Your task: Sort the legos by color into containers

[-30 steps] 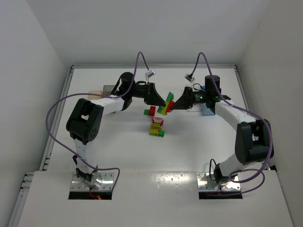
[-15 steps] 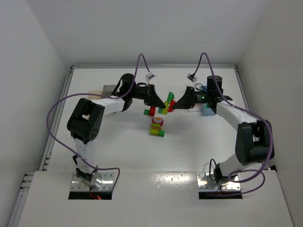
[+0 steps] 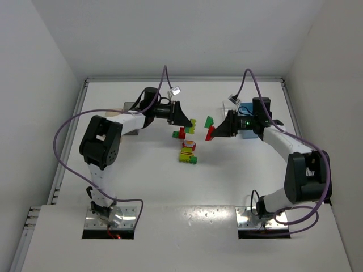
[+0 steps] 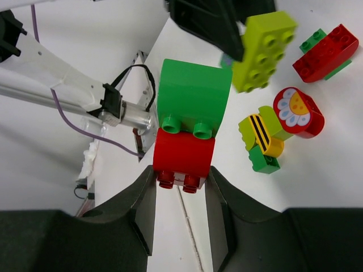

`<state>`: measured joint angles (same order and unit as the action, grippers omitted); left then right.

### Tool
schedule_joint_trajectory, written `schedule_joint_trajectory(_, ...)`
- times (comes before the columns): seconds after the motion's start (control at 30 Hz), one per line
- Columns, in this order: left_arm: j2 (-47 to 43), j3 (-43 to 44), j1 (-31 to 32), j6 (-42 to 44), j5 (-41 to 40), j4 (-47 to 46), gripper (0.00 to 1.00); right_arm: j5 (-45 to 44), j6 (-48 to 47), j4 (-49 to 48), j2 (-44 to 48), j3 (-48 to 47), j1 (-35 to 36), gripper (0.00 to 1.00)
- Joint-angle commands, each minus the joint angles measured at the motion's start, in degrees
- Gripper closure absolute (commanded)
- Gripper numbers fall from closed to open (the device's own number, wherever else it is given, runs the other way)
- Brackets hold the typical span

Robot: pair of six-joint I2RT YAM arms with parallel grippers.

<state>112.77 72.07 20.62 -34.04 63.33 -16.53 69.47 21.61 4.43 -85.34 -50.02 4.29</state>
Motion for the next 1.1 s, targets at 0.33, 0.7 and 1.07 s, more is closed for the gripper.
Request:
schedule_joint_trajectory(0.33, 1.94, 4.92, -0.23, 14.53, -14.13, 18.73, 0.38, 1.81, -3.41, 0.41, -0.70, -2.28, 0.98, 0.97)
schedule_joint_trajectory(0.7, 0.62, -3.52, 2.04, -41.04, 7.42, -51.77, 0.29, 2.86, -3.94, 0.41, -1.31, -2.28, 2.03, 0.97)
schedule_joint_trajectory(1.07, 0.08, -2.29, 5.04, -43.30, 7.95, -53.87, 0.28, 2.86, -2.10, -2.31, -3.51, -5.35, 4.23, 0.96)
